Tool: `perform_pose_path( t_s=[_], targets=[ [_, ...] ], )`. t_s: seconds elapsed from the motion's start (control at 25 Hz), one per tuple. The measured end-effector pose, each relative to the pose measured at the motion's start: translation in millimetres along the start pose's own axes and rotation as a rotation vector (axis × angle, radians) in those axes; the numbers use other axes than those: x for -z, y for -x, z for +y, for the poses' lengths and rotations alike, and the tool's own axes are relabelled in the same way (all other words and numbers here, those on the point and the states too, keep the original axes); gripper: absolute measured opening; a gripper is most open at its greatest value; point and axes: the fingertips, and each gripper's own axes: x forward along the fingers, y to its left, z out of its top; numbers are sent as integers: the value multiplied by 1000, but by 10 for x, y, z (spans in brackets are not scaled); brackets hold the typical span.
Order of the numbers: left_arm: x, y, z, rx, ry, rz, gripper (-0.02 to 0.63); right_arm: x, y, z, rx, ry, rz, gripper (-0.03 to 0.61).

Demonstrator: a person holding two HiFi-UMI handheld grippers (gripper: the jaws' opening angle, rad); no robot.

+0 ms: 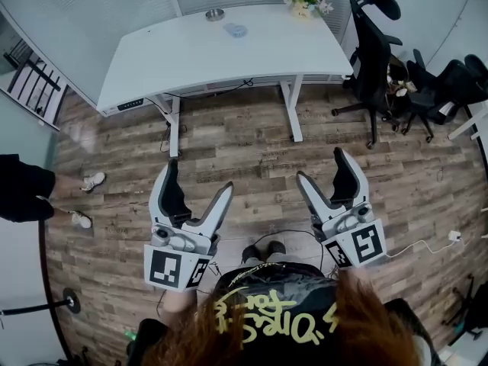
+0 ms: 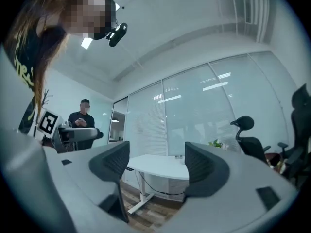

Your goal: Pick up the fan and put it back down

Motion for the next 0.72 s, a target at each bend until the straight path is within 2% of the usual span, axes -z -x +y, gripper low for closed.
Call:
perform_pose_path(
  t_s=[0.12,0.72],
  targets=[
    [-10,14,66,-32,-15,-5,443,6,5,-40,14,34,8,337],
    [104,-96,-76,-58,-4,23,442,60,23,-208,-29,32,39,337]
  ],
)
